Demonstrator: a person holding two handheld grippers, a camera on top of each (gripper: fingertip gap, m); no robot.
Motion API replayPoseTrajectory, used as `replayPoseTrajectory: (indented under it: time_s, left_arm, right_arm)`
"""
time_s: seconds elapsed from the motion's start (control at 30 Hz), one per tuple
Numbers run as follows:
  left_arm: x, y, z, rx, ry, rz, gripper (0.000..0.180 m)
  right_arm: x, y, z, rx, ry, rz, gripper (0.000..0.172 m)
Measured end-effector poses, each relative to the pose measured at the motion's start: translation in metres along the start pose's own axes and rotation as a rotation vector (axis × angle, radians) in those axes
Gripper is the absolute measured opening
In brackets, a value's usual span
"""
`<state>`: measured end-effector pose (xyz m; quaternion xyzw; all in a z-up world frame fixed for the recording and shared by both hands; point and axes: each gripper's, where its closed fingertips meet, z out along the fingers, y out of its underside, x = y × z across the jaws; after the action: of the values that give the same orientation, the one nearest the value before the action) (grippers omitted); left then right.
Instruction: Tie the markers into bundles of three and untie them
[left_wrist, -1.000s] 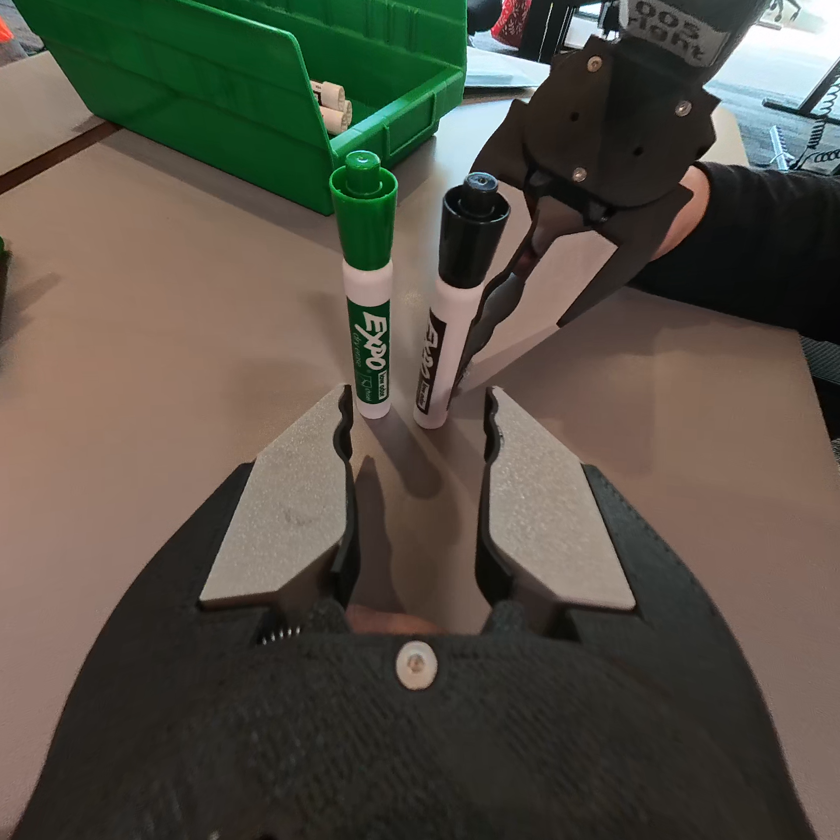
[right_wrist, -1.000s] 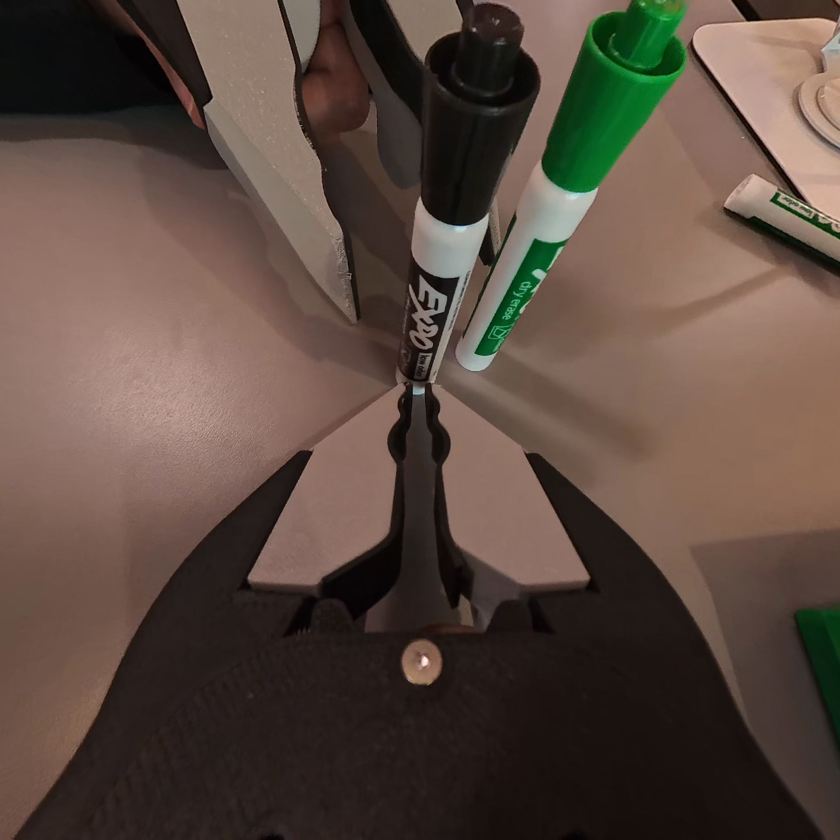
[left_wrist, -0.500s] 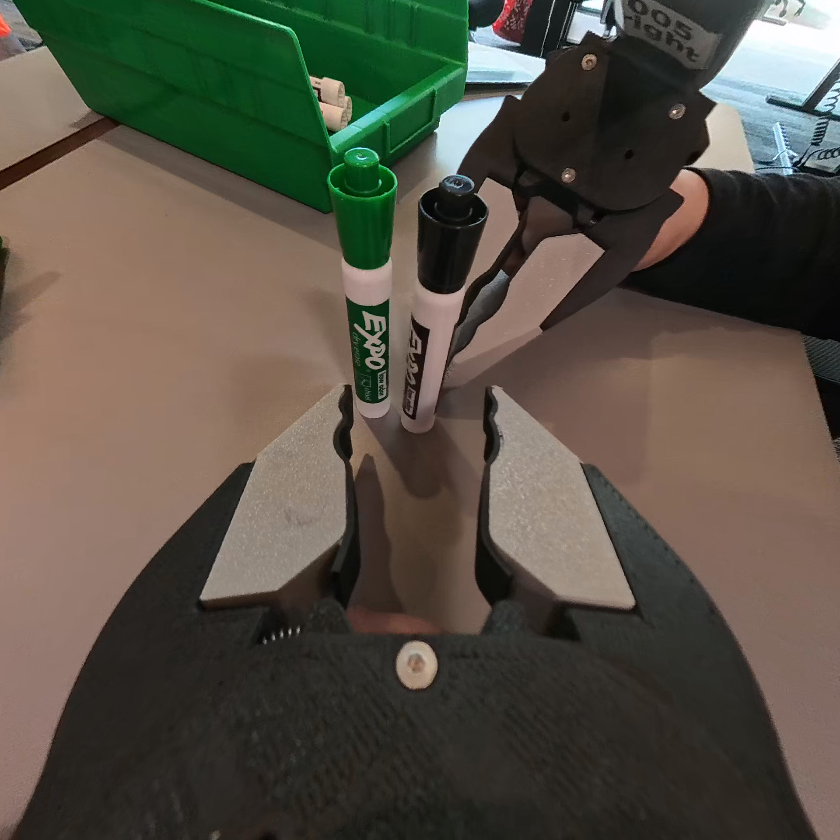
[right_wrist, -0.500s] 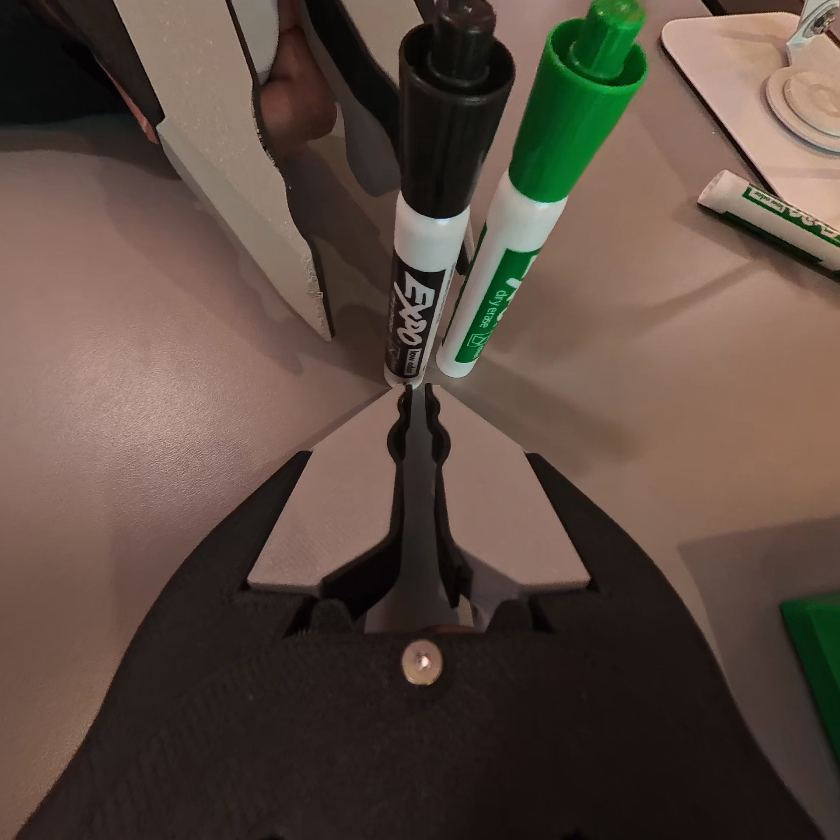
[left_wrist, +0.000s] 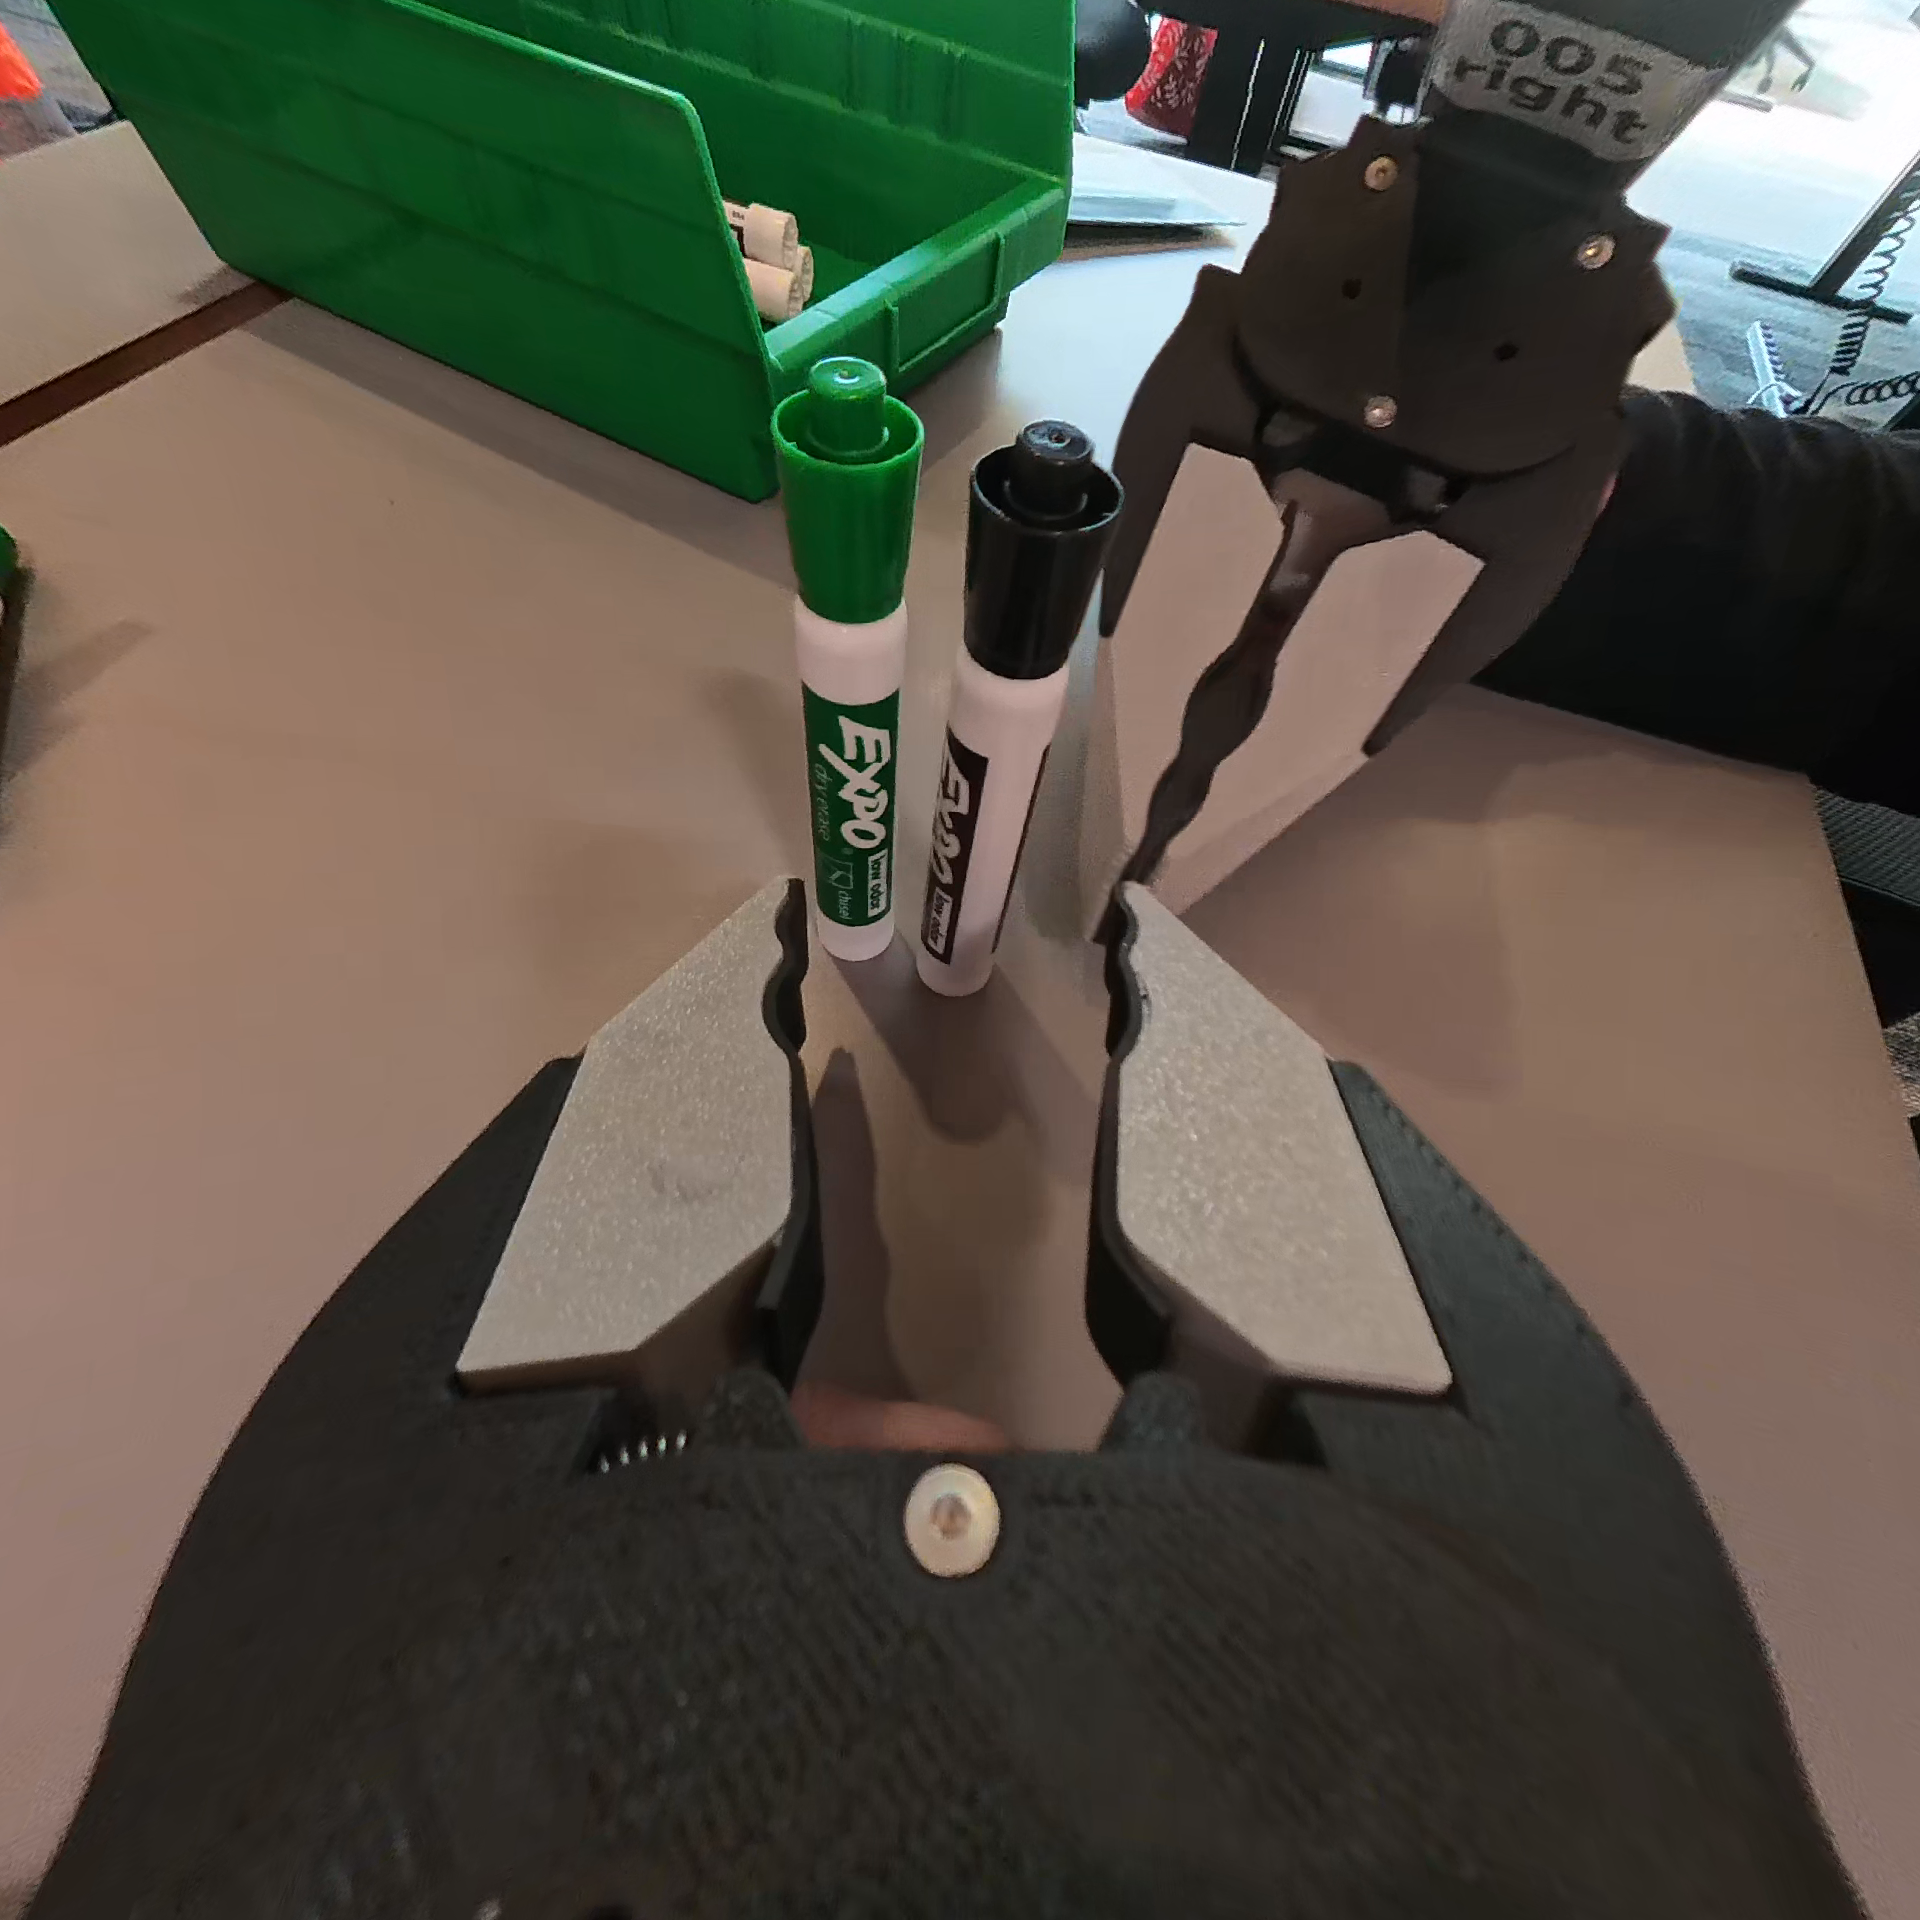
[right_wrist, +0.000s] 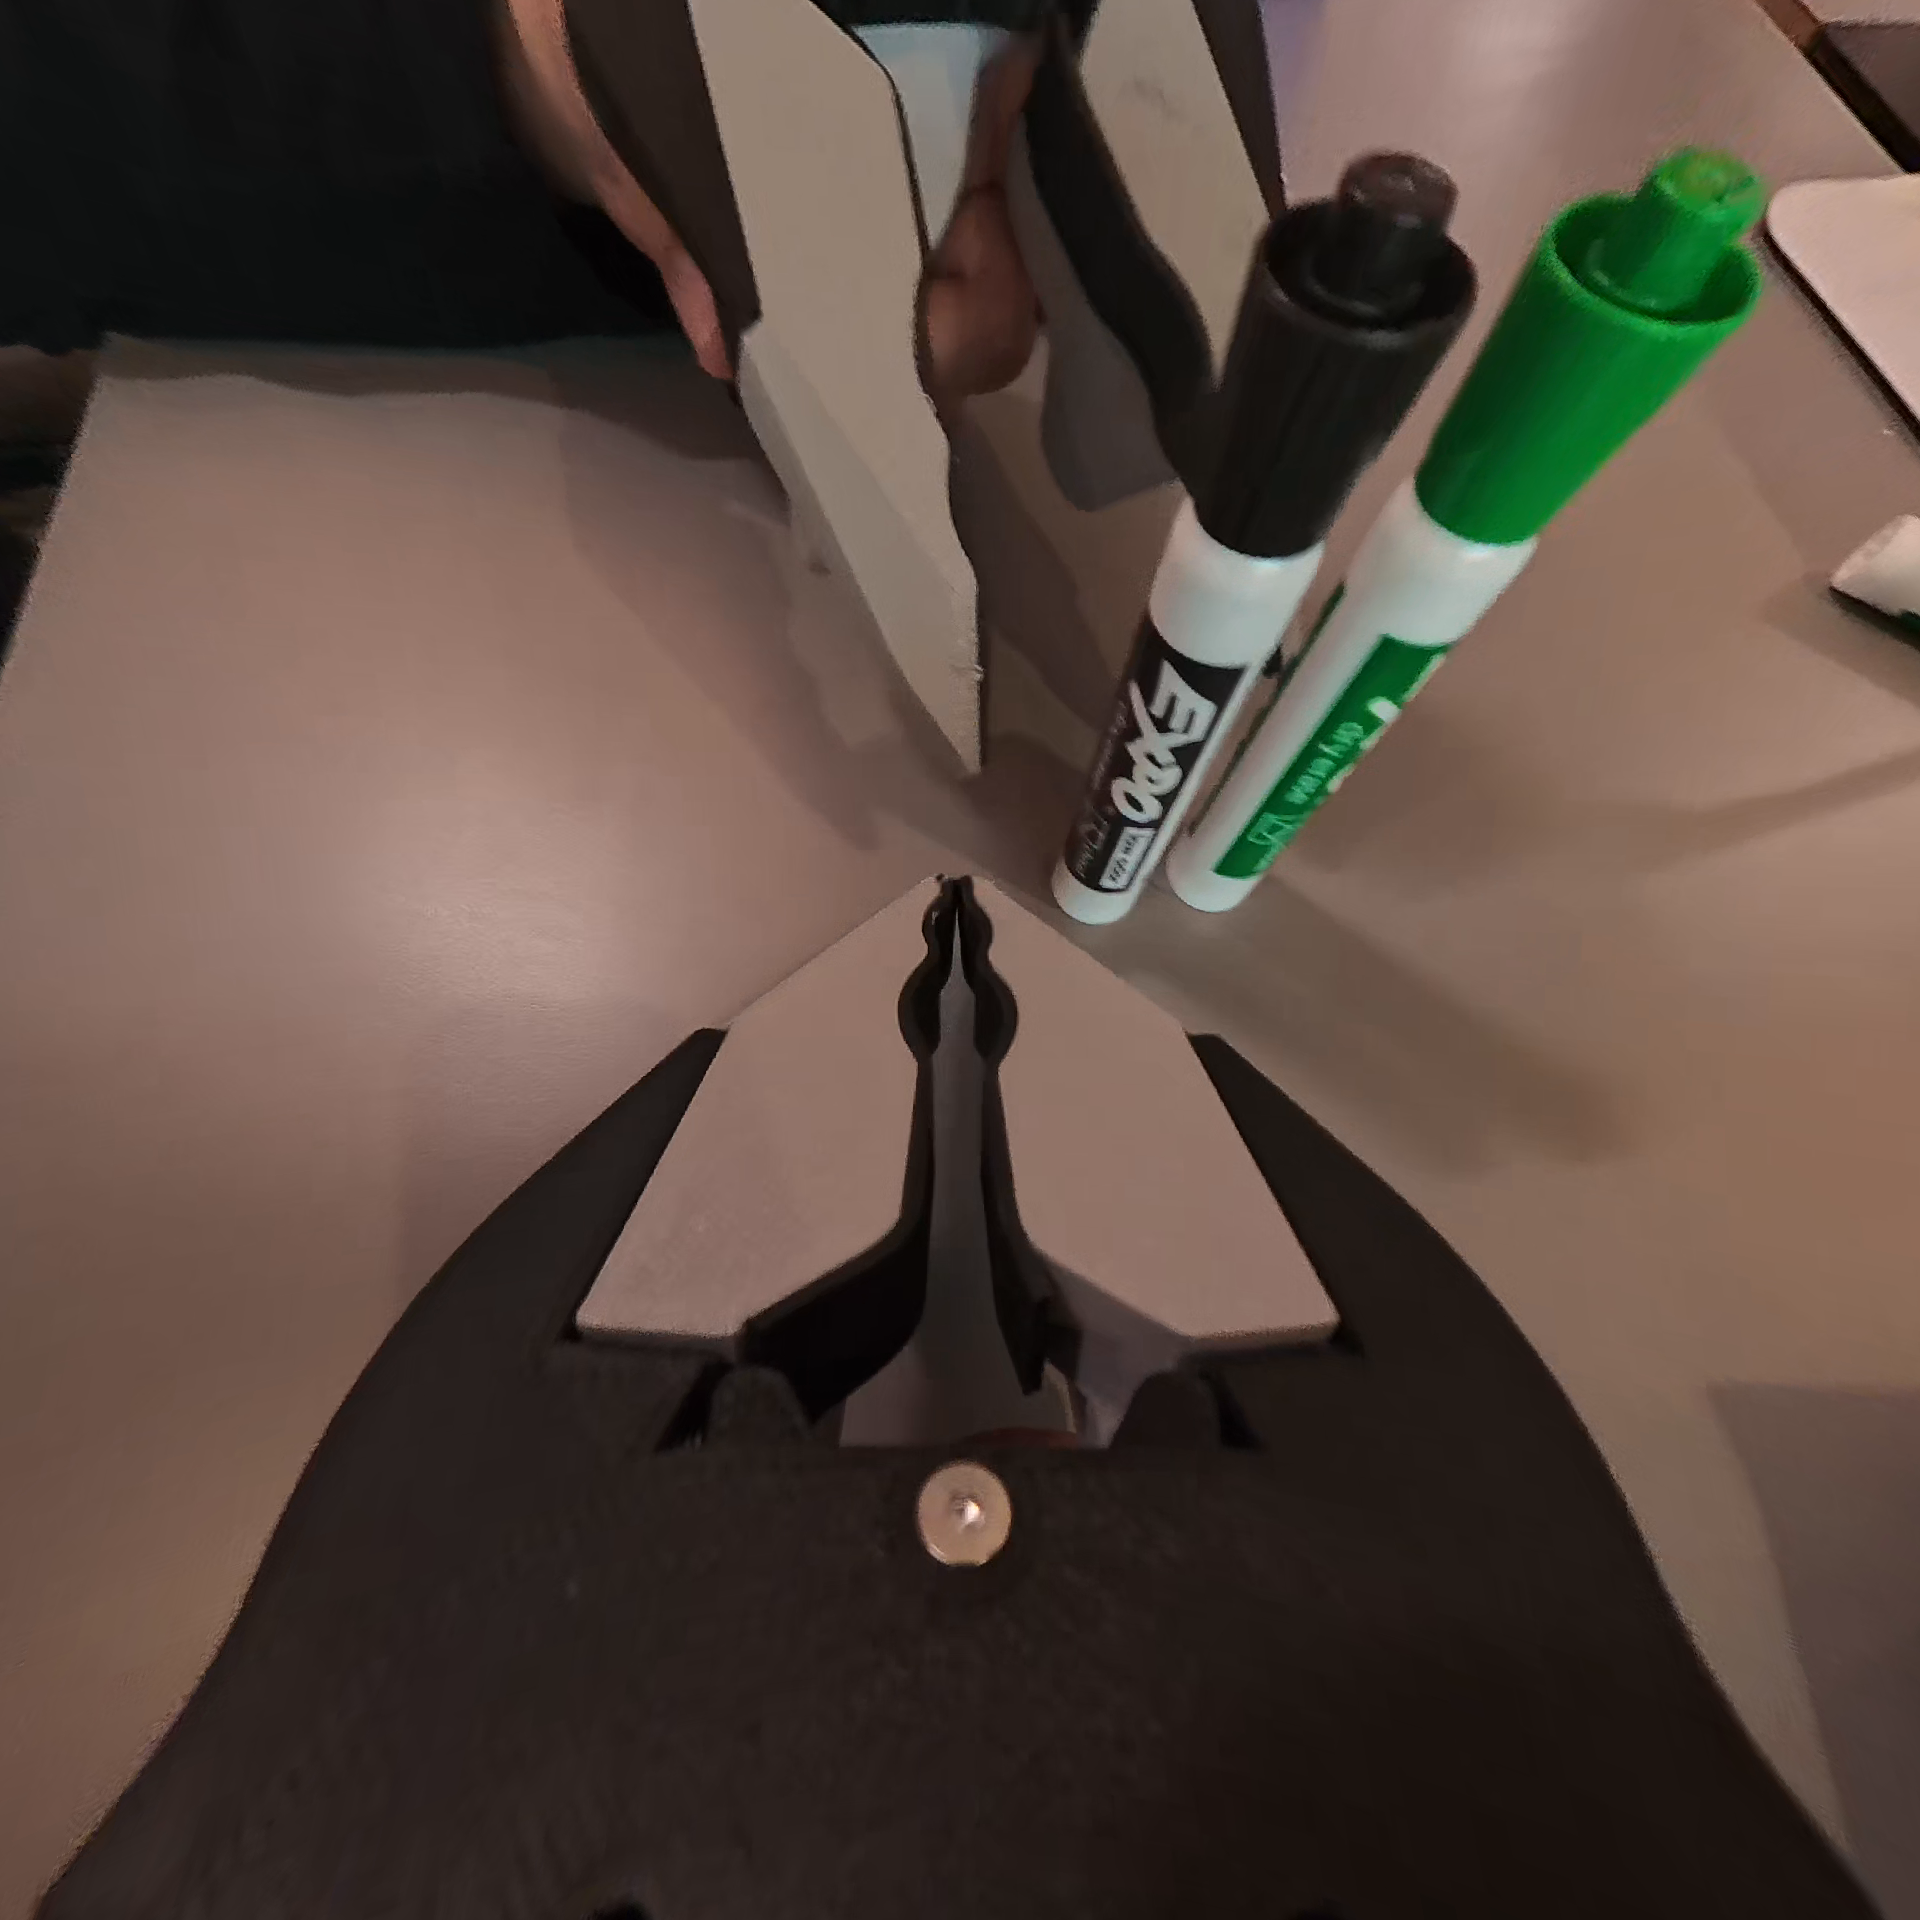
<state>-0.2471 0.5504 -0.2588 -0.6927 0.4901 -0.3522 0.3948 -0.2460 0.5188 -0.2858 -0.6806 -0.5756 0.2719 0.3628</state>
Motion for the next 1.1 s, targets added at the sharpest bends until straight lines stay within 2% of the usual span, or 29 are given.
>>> replayPoseTrajectory:
  time_s: [0.63,0.87,1.1]
  left_arm:
    - [-0.001,0.001,0.001,-0.005,-0.003,-0.006,0.055]
    - [-0.003,0.0,-0.002,0.007,-0.004,-0.011,0.054]
    - [-0.015,0.007,-0.009,-0.025,-0.047,0.01,0.023]
  right_arm:
    - [0.02,-0.001,0.008,-0.027,0.128,0.046,0.0]
    - [0.007,-0.003,0.01,-0.022,0.074,-0.008,0.0]
    - [-0.005,-0.004,0.017,-0.046,0.047,-0.059,0.0]
